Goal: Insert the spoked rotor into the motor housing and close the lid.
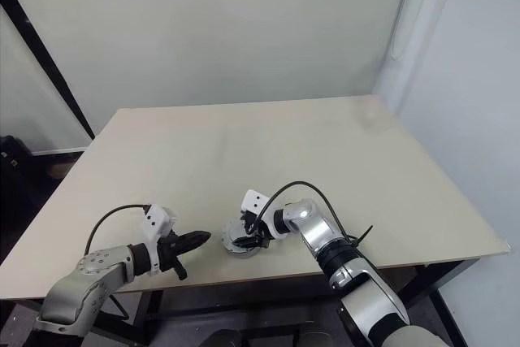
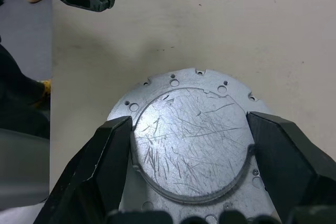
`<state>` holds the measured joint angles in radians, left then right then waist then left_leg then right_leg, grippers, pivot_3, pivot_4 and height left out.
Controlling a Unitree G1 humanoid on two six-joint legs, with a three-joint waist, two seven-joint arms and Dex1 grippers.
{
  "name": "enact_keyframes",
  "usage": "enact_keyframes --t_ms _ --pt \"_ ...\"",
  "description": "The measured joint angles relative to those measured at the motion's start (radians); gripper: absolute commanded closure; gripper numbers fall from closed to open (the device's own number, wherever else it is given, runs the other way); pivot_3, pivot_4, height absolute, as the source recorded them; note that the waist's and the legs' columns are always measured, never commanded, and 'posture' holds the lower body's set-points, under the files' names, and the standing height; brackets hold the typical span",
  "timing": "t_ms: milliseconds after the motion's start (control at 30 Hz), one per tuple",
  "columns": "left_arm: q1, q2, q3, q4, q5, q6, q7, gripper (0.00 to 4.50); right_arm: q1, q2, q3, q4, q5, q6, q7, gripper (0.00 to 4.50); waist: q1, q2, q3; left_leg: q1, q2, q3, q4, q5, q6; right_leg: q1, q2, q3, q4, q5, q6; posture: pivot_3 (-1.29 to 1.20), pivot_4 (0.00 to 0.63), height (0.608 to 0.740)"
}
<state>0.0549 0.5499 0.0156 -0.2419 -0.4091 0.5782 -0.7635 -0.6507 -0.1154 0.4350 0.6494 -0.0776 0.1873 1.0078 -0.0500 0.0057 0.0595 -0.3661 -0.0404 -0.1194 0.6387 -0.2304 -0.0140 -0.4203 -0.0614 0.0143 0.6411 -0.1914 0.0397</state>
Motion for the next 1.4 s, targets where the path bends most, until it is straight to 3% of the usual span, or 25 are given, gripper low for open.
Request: enact_keyframes --t_ms 767,1400 --pt "-0.054 -0.018 -0.056 0.008 0.005 0.0 0.001 4.5 -0.017 -0.014 0.017 0.033 -0.001 -0.055 0.028 1.22 0.0 0.0 0.0 0.002 -0.002 -0.001 0.0 0.0 0.0 0.004 -0.001 0.0 -0.001 0.0 0.0 0.0 0.0 0.74" --pt "-0.055 -0.02 -0.078 0.027 0.018 -0.001 0.001 4.5 -0.021 -0.023 0.015 0.003 -0.003 0.017 0.076 1.22 0.0 0.0 0.0 0.004 -0.003 -0.001 -0.002 0.0 0.0 0.004 -0.003 0.0 -0.001 0.0 0.0 0.0 0.0 0.74"
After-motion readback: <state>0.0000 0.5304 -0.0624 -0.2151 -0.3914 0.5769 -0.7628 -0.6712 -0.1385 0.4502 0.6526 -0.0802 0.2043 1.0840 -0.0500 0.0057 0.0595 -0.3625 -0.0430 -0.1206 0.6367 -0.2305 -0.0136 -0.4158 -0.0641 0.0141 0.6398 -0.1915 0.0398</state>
